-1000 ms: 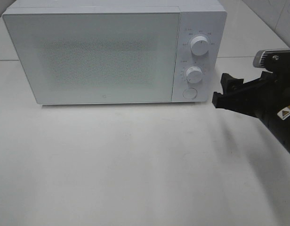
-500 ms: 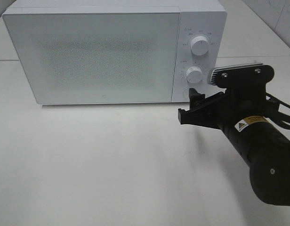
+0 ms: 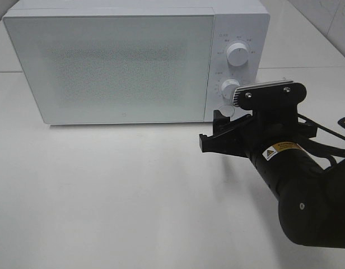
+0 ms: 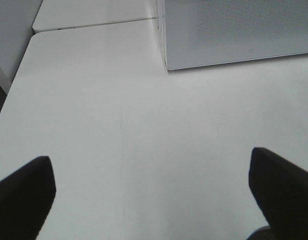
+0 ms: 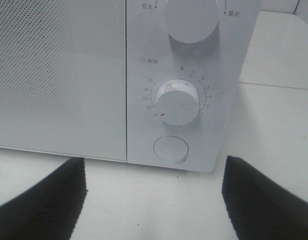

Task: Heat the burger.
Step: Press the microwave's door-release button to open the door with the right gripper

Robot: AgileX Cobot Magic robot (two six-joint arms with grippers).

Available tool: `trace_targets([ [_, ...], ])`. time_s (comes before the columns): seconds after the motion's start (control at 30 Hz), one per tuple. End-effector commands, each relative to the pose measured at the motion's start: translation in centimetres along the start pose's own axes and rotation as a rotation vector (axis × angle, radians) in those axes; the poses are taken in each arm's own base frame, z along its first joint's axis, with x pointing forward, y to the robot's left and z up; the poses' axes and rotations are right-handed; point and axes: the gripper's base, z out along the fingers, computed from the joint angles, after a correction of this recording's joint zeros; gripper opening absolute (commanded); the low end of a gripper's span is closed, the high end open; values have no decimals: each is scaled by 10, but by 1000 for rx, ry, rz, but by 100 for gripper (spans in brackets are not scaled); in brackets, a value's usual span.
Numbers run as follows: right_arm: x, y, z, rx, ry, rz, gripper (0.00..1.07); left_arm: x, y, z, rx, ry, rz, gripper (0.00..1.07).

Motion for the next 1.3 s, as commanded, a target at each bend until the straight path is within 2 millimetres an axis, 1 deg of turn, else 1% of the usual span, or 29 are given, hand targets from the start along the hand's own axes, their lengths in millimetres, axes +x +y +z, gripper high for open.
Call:
trace_targets([
  [0.03,-2,3,1,-4,-4,99,75,0,0,0,4,-18,-2,98],
  [0.1,-2,3,1,-5,-2,135,75,0,0,0,4,-18,-2,98],
  [0.17,-2,3,1,-5,-2,267,75,0,0,0,4,-18,-2,98],
  [0.2,-2,3,1,-5,-2,267,75,0,0,0,4,-18,-2,98],
  [0.23,-2,3,1,-5,-3,361,75,0,0,0,4,-18,-2,98],
  [0.3,-2,3,1,-5,-2,404,74,0,0,0,4,-18,-2,98],
  [0.33,-2,3,1,-5,-2,508,73,0,0,0,4,-18,-2,98],
  [0.37,-2,3,1,-6,-2,557,72,0,0,0,4,-18,-2,98],
  [0.4,-2,3,1,-6,-2,557,72,0,0,0,4,-18,-2,98],
  [0.47,-2,3,1,-7,-2,701,69,0,0,0,4,-18,-2,98],
  [0.5,-2,3,1,-7,-2,701,69,0,0,0,4,-18,-2,98],
  [0.57,-2,3,1,-8,-1,853,64,0,0,0,4,-18,-2,98],
  [0.6,-2,3,1,-8,-1,853,64,0,0,0,4,-18,-2,98],
  [0.63,-2,3,1,-9,0,959,60,0,0,0,4,-18,-2,98],
  [0.7,-2,3,1,-9,0,1000,58,0,0,0,4,-18,-2,98],
  [0.73,-2,3,1,-9,0,1100,53,0,0,0,4,-18,-2,98],
  [0.77,-2,3,1,-9,0,1140,51,0,0,0,4,-18,-2,98],
  [0.8,-2,3,1,-9,0,1140,51,0,0,0,4,-18,-2,98],
  [0.83,-2,3,1,-9,1,1238,45,0,0,0,4,-18,-2,98],
  [0.87,-2,3,1,-9,1,1323,42,0,0,0,4,-18,-2,98],
  [0.9,-2,3,1,-9,1,1323,42,0,0,0,4,-18,-2,98],
  [0.93,-2,3,1,-9,1,1367,36,0,0,0,4,-18,-2,98],
  [0.97,-2,3,1,-9,1,1367,36,0,0,0,4,-18,-2,98],
  [1.0,-2,3,1,-9,2,1447,29,0,0,0,4,-18,-2,98],
  [1.03,-2,3,1,-9,2,1475,26,0,0,0,4,-18,-2,98],
  [1.07,-2,3,1,-9,2,1475,26,0,0,0,4,-18,-2,98],
  [1.17,-2,3,1,-10,3,1577,14,0,0,0,4,-18,-2,98],
  [1.27,-2,3,1,-10,3,1584,11,0,0,0,4,-18,-2,98],
  [1.3,-2,3,1,-10,3,1587,6,0,0,0,4,-18,-2,98],
])
